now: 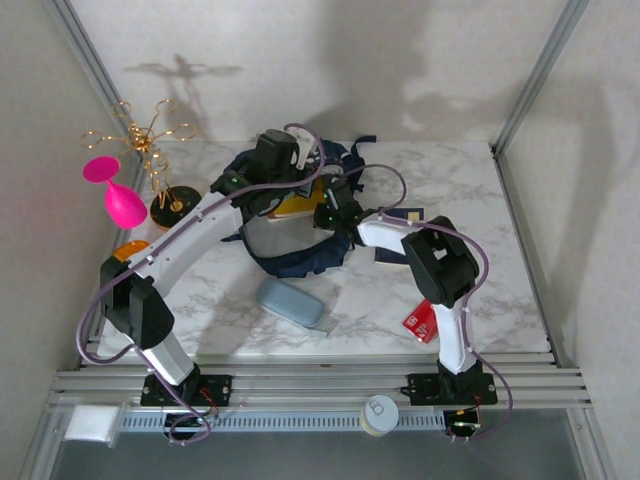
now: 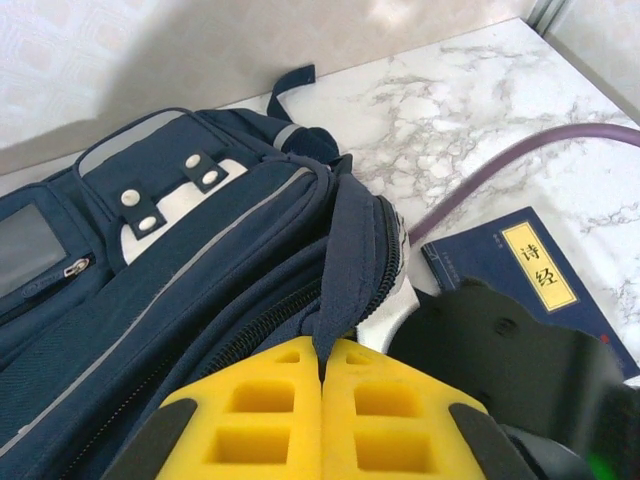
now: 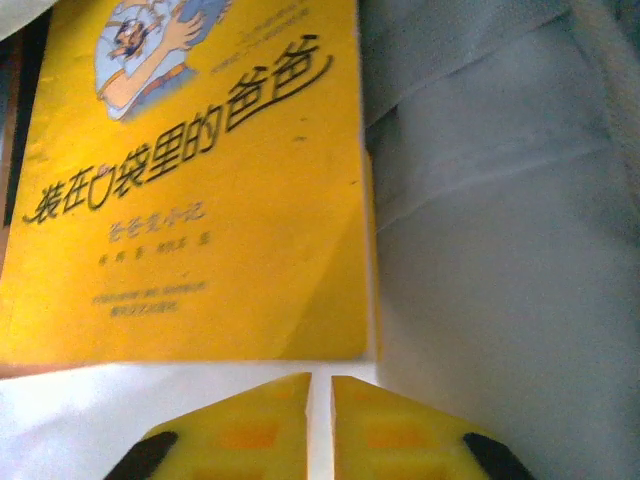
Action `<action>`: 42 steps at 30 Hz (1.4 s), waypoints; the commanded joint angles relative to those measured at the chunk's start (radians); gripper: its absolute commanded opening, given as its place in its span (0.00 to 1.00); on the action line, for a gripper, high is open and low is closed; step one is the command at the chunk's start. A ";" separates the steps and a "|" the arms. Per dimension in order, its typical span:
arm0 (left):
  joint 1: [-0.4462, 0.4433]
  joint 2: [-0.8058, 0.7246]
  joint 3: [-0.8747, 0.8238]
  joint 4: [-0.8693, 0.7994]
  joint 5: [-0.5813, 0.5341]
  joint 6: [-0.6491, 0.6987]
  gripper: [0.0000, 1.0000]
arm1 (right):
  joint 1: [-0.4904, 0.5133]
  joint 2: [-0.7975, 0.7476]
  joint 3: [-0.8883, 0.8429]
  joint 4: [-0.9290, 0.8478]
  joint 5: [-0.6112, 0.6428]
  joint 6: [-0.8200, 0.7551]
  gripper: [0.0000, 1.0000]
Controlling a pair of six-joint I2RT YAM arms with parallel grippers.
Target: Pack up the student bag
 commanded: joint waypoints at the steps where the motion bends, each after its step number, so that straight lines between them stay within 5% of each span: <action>1: -0.009 -0.089 -0.039 0.118 0.002 -0.016 0.00 | 0.018 -0.164 -0.146 0.110 -0.072 -0.064 0.20; 5: -0.012 -0.106 -0.121 0.146 0.051 -0.064 0.00 | 0.014 -0.393 -0.312 0.007 -0.039 -0.086 0.24; 7: -0.014 -0.116 -0.187 0.176 0.064 -0.087 0.14 | 0.008 -0.537 -0.406 -0.023 -0.015 -0.101 0.29; 11: -0.020 -0.124 -0.298 0.198 0.096 -0.169 0.15 | -0.035 -0.714 -0.466 -0.216 0.048 -0.054 0.35; 14: -0.059 -0.169 -0.372 0.229 0.111 -0.232 0.36 | -0.119 -0.808 -0.491 -0.330 0.035 -0.032 0.40; 16: -0.103 -0.219 -0.422 0.297 0.052 -0.274 0.40 | -0.204 -0.841 -0.503 -0.377 -0.005 -0.035 0.47; 21: -0.162 -0.175 -0.526 0.579 0.122 -0.585 0.55 | -0.453 -0.804 -0.492 -0.433 -0.154 -0.076 0.61; 26: -0.250 0.064 -0.389 0.571 0.130 -0.679 0.56 | -0.605 -0.688 -0.482 -0.404 -0.313 -0.106 0.73; 35: -0.302 0.417 -0.130 0.543 0.109 -0.721 0.57 | -0.701 -0.484 -0.479 -0.319 -0.384 -0.115 0.77; 42: -0.298 0.590 0.056 0.452 0.044 -0.690 0.48 | -0.701 -0.397 -0.462 -0.262 -0.449 -0.096 0.72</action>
